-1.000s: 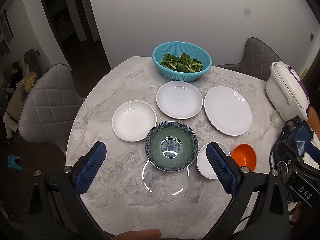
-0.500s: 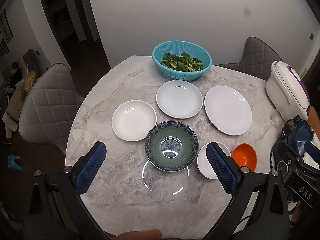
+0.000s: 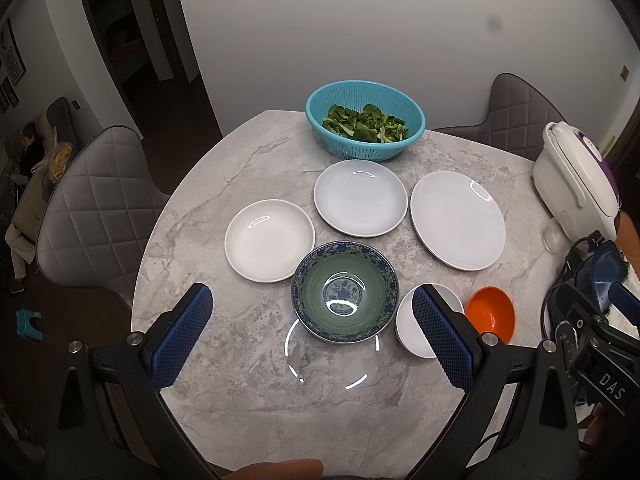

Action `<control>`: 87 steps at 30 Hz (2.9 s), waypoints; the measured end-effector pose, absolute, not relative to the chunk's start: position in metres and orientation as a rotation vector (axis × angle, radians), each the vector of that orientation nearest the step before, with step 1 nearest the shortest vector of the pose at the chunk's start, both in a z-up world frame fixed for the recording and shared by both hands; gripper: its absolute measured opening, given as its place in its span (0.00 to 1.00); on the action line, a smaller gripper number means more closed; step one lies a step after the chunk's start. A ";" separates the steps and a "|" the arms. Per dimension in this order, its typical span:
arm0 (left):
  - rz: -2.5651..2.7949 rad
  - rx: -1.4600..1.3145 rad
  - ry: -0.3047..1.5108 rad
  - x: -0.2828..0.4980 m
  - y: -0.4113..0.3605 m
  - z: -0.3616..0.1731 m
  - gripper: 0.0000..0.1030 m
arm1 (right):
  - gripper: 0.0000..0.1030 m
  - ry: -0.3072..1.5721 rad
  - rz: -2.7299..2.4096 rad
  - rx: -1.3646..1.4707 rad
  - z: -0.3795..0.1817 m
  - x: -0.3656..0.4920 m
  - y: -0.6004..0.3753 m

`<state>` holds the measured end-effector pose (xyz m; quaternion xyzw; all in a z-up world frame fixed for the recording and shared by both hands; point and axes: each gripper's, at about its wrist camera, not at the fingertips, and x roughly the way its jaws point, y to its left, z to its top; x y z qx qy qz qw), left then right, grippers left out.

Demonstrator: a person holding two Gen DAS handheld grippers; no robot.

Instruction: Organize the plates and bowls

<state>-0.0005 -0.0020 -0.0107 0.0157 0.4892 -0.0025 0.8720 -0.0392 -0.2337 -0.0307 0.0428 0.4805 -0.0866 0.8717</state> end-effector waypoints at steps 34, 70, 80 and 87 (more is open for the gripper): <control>-0.080 -0.013 1.057 -0.002 0.007 -0.034 0.98 | 0.95 1.008 -0.186 0.089 -0.033 -0.039 -0.230; -0.461 -0.120 1.478 0.224 -0.150 -0.257 0.61 | 0.71 1.158 0.133 0.699 -0.259 0.155 -0.470; -0.495 -0.231 1.512 0.242 -0.163 -0.294 0.48 | 0.60 1.196 0.146 0.736 -0.287 0.157 -0.488; -0.481 -0.273 1.495 0.255 -0.176 -0.303 0.44 | 0.48 1.275 0.199 0.776 -0.301 0.166 -0.490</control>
